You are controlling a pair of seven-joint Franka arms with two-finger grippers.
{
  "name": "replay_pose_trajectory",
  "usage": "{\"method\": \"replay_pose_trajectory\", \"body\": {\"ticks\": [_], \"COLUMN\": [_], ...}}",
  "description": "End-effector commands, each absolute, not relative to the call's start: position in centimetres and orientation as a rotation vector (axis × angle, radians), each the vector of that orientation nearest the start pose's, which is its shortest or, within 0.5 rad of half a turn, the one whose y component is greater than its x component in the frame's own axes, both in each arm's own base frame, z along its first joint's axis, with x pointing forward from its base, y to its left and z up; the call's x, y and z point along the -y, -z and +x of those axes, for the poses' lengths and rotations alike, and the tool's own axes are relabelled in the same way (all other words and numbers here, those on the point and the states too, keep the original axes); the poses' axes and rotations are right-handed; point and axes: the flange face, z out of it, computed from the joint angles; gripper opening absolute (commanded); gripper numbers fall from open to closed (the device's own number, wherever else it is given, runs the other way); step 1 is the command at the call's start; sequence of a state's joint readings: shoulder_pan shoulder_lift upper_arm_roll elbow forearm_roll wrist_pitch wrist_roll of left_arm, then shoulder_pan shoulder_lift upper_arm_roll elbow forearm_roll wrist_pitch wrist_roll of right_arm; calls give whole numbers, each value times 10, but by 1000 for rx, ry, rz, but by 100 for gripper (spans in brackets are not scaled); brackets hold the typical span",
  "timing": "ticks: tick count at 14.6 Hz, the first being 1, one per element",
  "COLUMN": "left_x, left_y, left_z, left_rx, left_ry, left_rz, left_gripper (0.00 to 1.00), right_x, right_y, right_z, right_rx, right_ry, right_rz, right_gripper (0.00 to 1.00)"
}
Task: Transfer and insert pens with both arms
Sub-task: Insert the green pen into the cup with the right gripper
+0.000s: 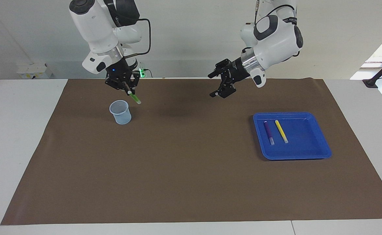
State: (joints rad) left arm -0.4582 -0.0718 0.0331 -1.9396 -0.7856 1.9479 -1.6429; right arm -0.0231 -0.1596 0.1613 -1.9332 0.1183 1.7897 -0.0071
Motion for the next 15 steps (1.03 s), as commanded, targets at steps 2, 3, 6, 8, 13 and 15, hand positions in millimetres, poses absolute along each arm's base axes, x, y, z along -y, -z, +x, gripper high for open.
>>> {"method": "replay_pose_trajectory", "body": {"ticks": [2,3,6,8,13,15], "left_x": [234,225,189,162,106,76], "left_y": [-531,-526,-516,-511,-495,-480], "left_z": [485,486,493,498,511,521], "left_rx": [2108,2060,1918,1717,1072,738], "left_ry": [-880,-823,-681,-594,-337,-275], "left_rz": [-2710,-2749,-2839,-2949,-3180,-3241], "left_gripper": [100,100,100,100,100,100], "right_x": [-26,-24,-26,-23,-14,-14], "right_y": [-519,-511,-501,-492,-450,-442], "right_z": [482,475,470,469,469,476], "right_rx": [231,221,223,217,197,195], "right_ry": [-15,-27,-11,-35,-105,-74], "right_rz": [-3091,-3094,-3098,-3101,-3096,-3096], "right_gripper": [0,0,0,0,0,0]}}
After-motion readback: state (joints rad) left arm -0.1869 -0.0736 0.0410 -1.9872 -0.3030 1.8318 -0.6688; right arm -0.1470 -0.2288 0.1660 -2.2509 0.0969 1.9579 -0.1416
